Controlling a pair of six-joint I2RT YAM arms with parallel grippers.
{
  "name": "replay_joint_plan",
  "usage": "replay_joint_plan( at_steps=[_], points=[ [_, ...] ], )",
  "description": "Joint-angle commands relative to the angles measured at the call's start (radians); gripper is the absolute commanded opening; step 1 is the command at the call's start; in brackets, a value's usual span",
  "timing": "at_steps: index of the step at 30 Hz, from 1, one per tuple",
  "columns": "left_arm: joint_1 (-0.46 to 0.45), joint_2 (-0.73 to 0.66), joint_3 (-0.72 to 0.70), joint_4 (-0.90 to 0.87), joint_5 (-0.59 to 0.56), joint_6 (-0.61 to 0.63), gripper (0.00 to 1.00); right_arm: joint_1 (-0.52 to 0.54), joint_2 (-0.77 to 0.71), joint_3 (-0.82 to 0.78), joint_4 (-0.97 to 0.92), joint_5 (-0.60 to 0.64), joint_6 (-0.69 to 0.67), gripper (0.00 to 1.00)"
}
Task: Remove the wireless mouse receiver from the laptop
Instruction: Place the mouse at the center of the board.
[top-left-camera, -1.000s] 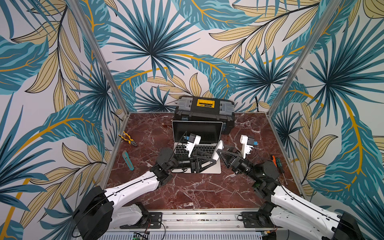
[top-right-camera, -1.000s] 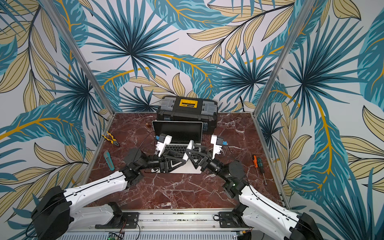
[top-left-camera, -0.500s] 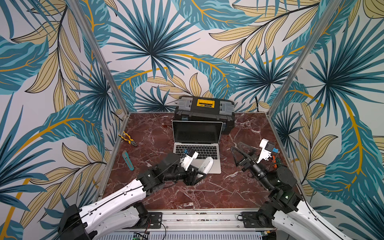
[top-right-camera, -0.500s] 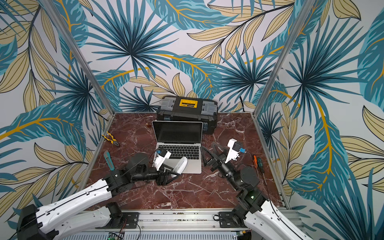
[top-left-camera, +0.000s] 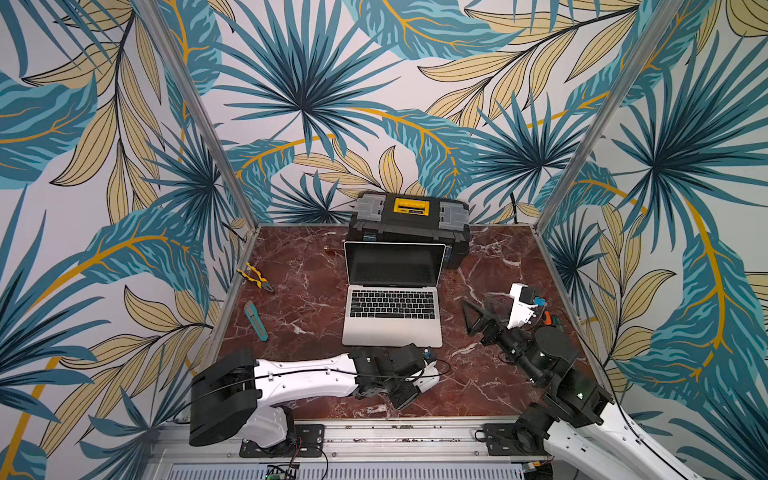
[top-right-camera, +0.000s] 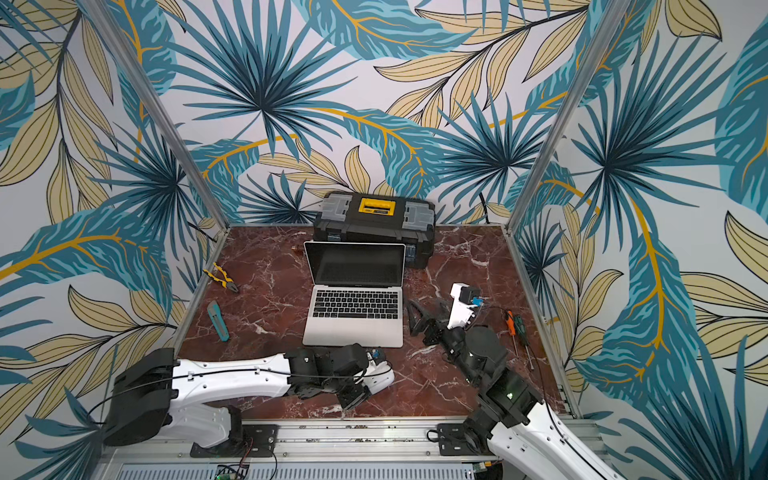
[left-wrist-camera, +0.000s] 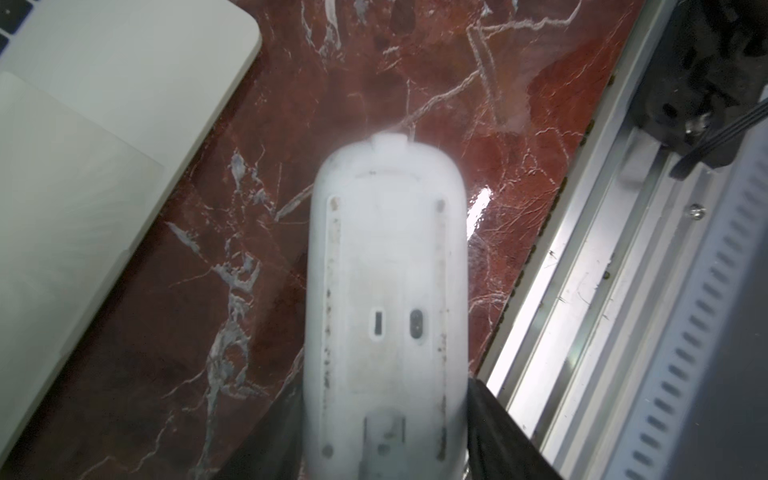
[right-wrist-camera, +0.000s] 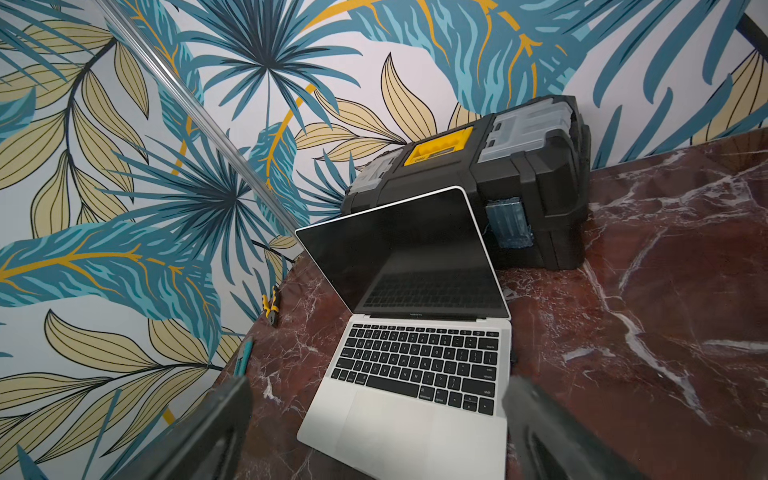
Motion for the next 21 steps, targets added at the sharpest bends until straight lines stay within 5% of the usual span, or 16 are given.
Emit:
replay_joint_plan(
  at_steps=[1,8,21],
  points=[
    [-0.002,0.040,0.033,0.050,-0.058,0.073,0.34,0.000,-0.008,-0.036,-0.026,0.012,0.033,0.99],
    [-0.001,0.158,0.073,0.063,-0.036,0.094,0.41,-0.002,-0.008,-0.047,-0.068,0.006,0.080,0.99],
    [0.031,0.176,0.076,0.068,-0.014,0.118,0.83,-0.003,0.010,-0.039,-0.161,0.035,0.130,0.99]
  ],
)
